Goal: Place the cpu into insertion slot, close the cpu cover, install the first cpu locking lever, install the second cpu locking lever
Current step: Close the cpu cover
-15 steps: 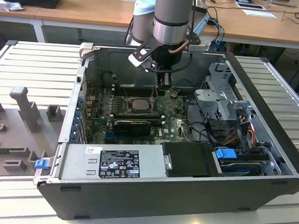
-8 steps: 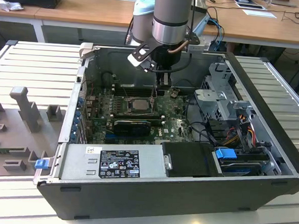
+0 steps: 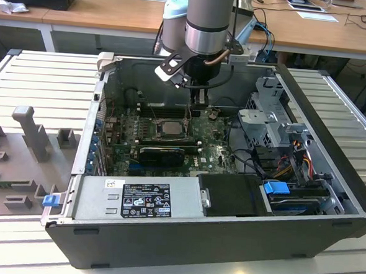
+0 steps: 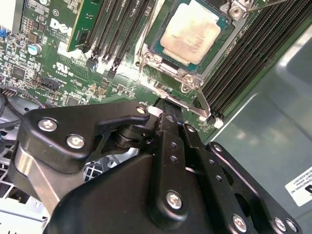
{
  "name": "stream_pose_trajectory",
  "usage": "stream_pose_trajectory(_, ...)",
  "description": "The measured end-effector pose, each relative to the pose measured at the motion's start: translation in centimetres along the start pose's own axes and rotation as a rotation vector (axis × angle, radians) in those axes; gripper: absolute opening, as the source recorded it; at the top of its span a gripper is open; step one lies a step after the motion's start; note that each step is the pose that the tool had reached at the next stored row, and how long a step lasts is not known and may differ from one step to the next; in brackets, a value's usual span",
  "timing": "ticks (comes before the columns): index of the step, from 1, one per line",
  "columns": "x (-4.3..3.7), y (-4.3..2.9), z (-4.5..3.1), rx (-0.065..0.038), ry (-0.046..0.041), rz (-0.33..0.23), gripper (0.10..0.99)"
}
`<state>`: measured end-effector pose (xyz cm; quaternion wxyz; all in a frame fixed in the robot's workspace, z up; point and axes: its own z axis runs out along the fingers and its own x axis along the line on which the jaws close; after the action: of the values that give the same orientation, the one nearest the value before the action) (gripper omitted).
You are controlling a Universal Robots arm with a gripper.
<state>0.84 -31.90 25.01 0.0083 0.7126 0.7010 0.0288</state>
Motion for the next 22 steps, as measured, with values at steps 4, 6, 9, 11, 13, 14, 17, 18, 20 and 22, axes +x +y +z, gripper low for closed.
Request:
stream_pose_trajectory(4, 0.0, -0.1, -0.01, 0.0, 0.0, 0.0, 0.106)
stream_pose_trajectory(6, 0.0, -0.15, -0.01, 0.0, 0.0, 0.0, 0.106)
stream_pose_trajectory(9, 0.0, -0.22, -0.01, 0.0, 0.0, 0.0, 0.106)
stream_pose_trajectory(11, 0.0, -0.25, -0.01, 0.0, 0.0, 0.0, 0.106)
stream_pose_trajectory(13, 0.0, -0.31, -0.02, 0.0, 0.0, 0.0, 0.106)
stream_pose_trajectory(14, 0.0, -0.32, -0.02, 0.0, 0.0, 0.0, 0.106)
stream_pose_trajectory(17, 0.0, -0.35, -0.02, 0.0, 0.0, 0.0, 0.106)
stream_pose_trajectory(18, -0.01, -0.36, -0.02, 0.0, 0.0, 0.0, 0.106)
stream_pose_trajectory(20, -0.01, -0.4, -0.02, 0.0, 0.0, 0.0, 0.106)
stream_pose_trajectory(22, -0.01, -0.44, -0.02, 0.0, 0.0, 0.0, 0.106)
